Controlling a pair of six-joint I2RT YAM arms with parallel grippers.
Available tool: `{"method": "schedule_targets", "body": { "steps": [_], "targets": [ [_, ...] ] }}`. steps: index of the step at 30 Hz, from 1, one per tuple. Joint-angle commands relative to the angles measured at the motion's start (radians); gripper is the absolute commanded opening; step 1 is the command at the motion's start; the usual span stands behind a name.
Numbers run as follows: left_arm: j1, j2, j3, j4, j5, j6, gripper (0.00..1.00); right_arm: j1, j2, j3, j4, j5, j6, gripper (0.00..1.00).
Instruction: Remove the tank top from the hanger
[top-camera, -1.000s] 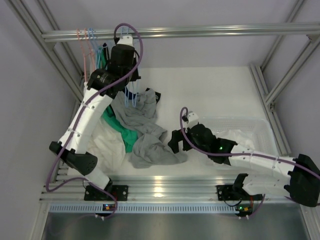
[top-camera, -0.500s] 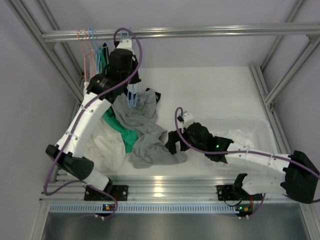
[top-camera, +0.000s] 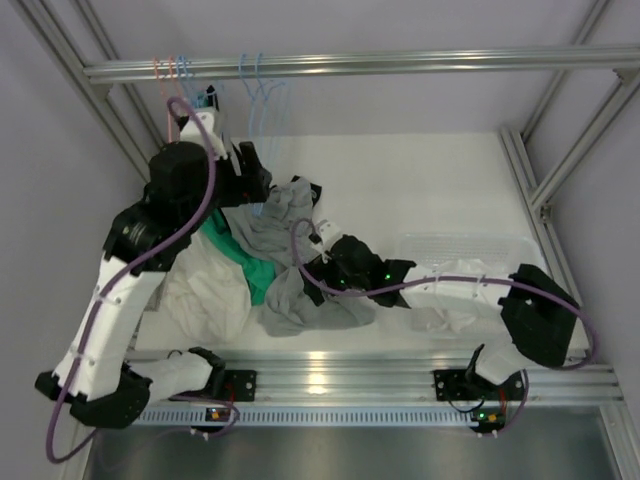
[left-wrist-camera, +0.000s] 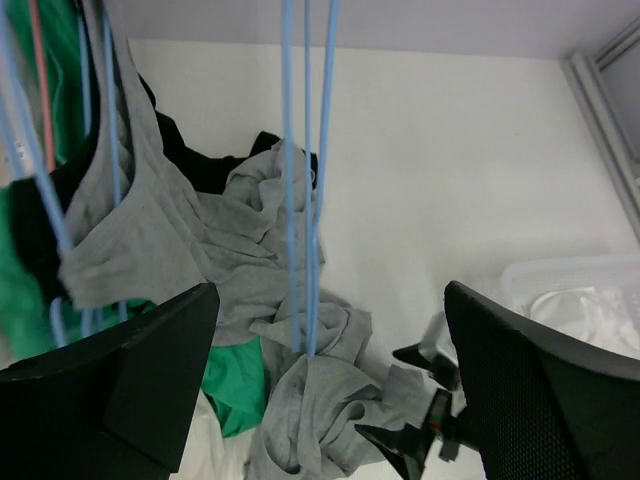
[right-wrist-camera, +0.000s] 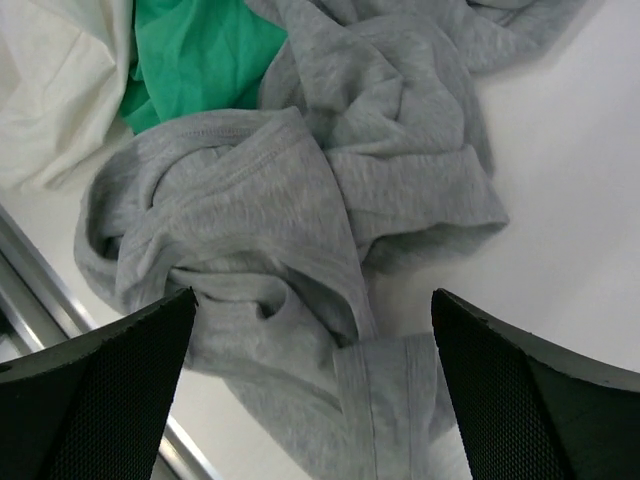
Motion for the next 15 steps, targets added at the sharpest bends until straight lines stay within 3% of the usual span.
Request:
{"method": "schedule_targets", "body": {
  "steps": [1,7,12,15],
  "targets": [
    [-0.002,-0.170,-0.109,0.006,0.003,-0.034,0.99,0.029,0.115,0.081,0.105,0.042,-0.071,0.99],
    [-0.002,-0.422,-0.249,0.026,0.008,-0.006,0.99,0.086,0.240,0.114,0.099,0.037,-0.021,0.99],
    [-0.002,-0.531,-0.323,0.019,-0.038,0.027,0.99,0.170,0.312,0.078,0.023,0.169,0.116,0.99],
    [-0.002,-0.546,-0.355,0.019,-0.047,0.035,0.99,0.173,0.310,0.011,0.023,0.216,0.190,0.88]
  ]
}}
